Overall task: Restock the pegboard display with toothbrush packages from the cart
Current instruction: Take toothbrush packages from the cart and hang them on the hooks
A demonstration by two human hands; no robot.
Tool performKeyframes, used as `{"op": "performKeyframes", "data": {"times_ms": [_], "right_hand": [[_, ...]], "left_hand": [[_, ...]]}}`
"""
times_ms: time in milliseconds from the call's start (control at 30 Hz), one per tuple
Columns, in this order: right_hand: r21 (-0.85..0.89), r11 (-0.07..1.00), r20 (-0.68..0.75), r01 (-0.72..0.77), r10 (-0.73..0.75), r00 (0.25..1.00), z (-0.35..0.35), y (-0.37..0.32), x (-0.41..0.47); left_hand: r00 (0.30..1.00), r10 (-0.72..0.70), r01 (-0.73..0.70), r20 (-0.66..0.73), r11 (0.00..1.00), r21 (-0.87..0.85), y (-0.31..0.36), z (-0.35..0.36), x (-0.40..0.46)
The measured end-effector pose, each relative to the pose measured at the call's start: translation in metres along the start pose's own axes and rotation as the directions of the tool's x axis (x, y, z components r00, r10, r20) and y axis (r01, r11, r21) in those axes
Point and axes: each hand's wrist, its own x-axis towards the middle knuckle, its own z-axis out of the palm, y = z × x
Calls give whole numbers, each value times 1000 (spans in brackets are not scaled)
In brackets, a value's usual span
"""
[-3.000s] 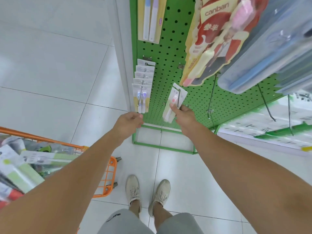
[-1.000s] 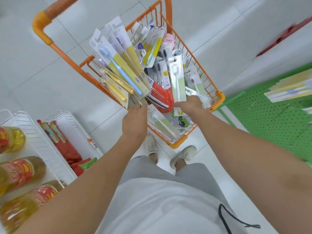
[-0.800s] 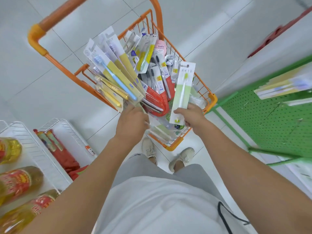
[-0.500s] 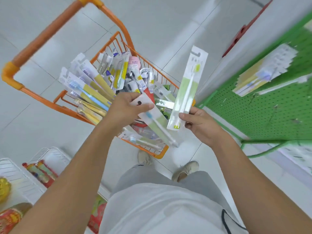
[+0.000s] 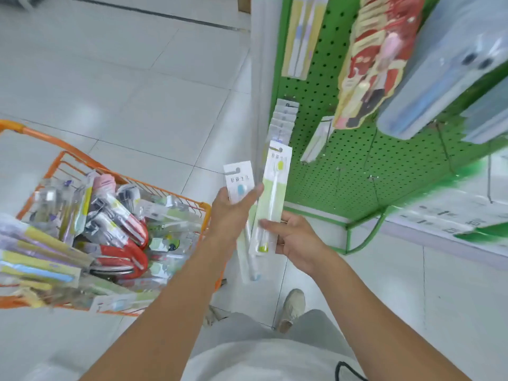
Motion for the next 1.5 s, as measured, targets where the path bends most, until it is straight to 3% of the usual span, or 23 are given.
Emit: {"op": "performKeyframes", "data": {"times_ms": [167,267,400,467,633,767,967,1267,1500], "right_hand": [[-133,989,32,-57,62,998,-66,-2,-10],[-203,977,33,-59,67,997,-94,-3,-17],[13,997,-70,76,-75,995,-111,-18,-14],[11,989,-131,146,-143,981,-113,-25,-5],[-124,977,-268,173,-200,942,-113,-41,19],[-293,948,-268,125,-207,941,-114,-42,41],[-260,962,-317,82,-165,934,-119,-43,68],[-402,914,-361,52,-211,908,-136,-60,101],[-323,944,-529,-66,-123,840,-142,-67,134]], "left_hand": [[984,-55,38,171,994,102,-24,49,-6],[968,-1,-53,252,977,208,-26,65,-8],[945,31,-156,327,918,365,-23,67,-5],[936,27,-164,351,915,368,-21,65,2],[947,142,-248,287,892,377,-15,51,27],[937,202,-311,286,855,416,-10,37,41],[929,191,-317,317,853,414,-14,37,40],[920,109,-288,375,838,464,-22,46,42],[940,97,-264,328,817,513,-30,50,48]]}}
